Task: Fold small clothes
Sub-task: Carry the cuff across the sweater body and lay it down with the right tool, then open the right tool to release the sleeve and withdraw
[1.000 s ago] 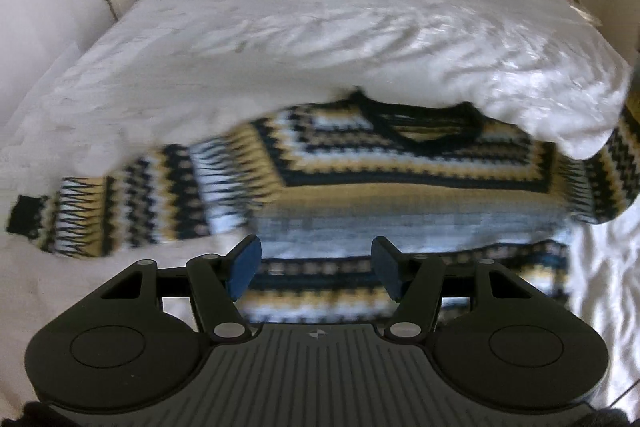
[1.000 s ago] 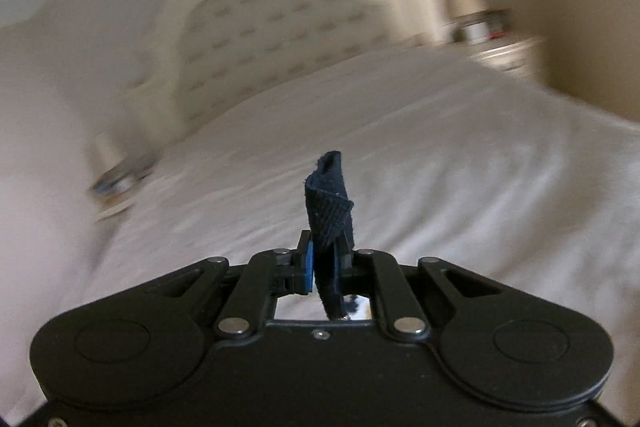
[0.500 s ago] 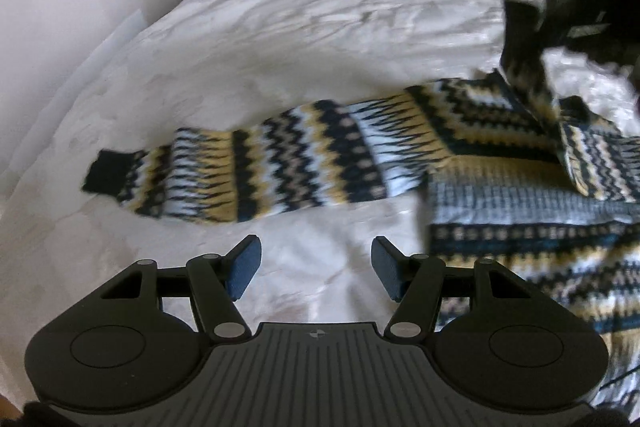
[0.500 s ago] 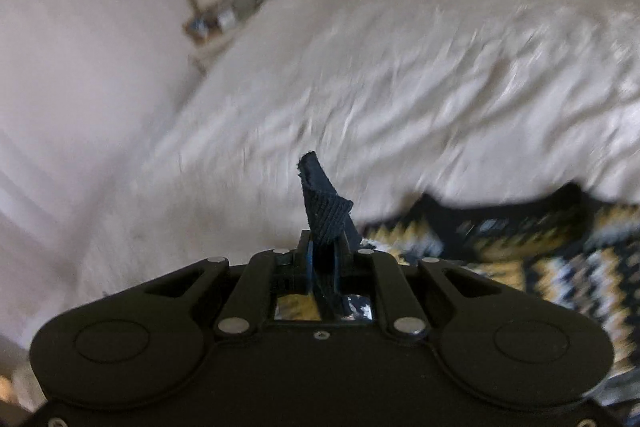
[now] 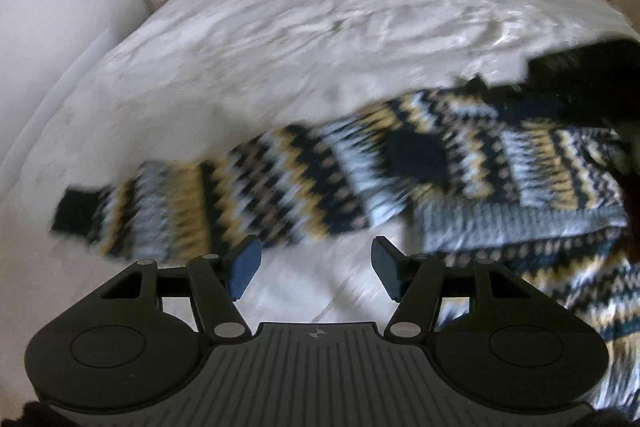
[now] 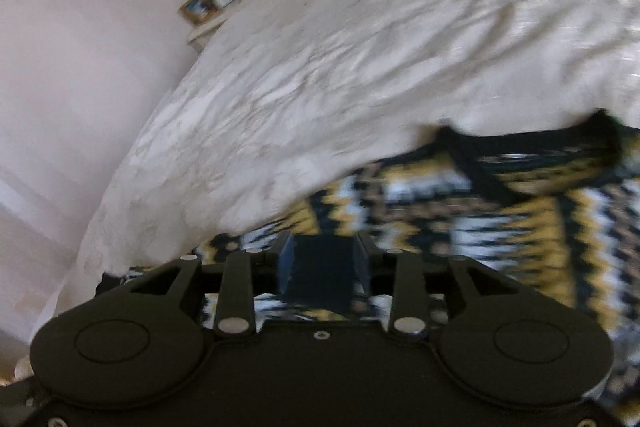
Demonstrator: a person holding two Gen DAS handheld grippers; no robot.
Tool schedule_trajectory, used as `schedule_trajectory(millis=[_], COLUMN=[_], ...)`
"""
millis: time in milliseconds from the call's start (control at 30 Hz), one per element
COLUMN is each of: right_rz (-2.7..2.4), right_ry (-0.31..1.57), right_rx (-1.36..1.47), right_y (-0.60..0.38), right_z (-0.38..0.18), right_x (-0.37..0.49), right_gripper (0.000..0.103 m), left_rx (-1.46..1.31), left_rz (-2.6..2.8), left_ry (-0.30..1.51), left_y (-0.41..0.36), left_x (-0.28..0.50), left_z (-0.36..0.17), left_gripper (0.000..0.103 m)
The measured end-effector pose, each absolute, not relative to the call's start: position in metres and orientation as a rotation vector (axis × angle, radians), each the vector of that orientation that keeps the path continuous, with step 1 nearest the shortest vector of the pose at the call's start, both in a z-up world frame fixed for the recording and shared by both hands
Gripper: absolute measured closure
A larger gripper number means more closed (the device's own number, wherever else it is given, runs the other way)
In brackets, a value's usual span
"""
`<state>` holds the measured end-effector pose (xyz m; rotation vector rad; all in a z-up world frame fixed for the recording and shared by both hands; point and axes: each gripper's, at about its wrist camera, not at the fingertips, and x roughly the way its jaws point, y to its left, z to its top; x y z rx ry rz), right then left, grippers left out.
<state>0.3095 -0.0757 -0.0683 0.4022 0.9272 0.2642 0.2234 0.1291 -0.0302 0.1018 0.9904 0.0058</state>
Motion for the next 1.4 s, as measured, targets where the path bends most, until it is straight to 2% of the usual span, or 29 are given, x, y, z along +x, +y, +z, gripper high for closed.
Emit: schedule_trajectory(millis=[200,367,467,567,867,900,933,967,1167,1300,1400], right_rz=[0.014,-0.206,-0.306,-0.358,-0.333,-0.325,-0.314,-0.305,-0.402,-0.36,-0.322], right_ry=[0.95,0.986,1.01,1.047,1.164,1.175,1.181,1.193,1.221,1.142,1.094], right_rx=[0.391,0.442,0.453,0.464,0.49,0.501,0.501,0.49,0.442,0.458,0.476], right_y=[-0.159,-0.23,-0.263,-0.284,-0.293,-0.292,-0.291,-0.291,-0.302,-0.303,-0.31], right_z=[-0.066,-0.07,-0.081,-0.097,-0.145,-0.149,-0.15,-0.15,-0.152,-0.14,-0.127], right_x=[0.257,0.207,0.187,0.176,0.177,0.178,0.179,0.181,0.171,0.167,0.149], right_gripper=[0.057,0.054,0.049,0.048,0.046,0.057,0.093,0.09,0.091,0.075,0.06], left_rx=[0.163,0.205,0.245,0.311,0.262,0.265,0.267,0.269,0.279,0.291,0.276], left_rz=[-0.125,-0.161,-0.148,-0.166,-0.192,-0.188,-0.186,-0.187,-0.183,-0.19,-0.194], left_ry=[0.929,0.95,1.006,1.125,1.109,1.108,1.107,1.107,1.102,1.098,1.074], left_y=[0.075,0.044,0.039,0.042,0.062,0.059,0.058,0.057,0.05,0.051,0.053], left_x=[0.274,0.311,0.325,0.336,0.33,0.332,0.332,0.331,0.336,0.331,0.312], left_z=[-0.046,-0.08,-0.109,-0.144,-0.15,-0.149,-0.148,-0.148,-0.148,-0.139,-0.122], left_gripper=[0.043,0.043,0.043,0.041,0.04,0.04,0.04,0.04,0.04,0.043,0.043])
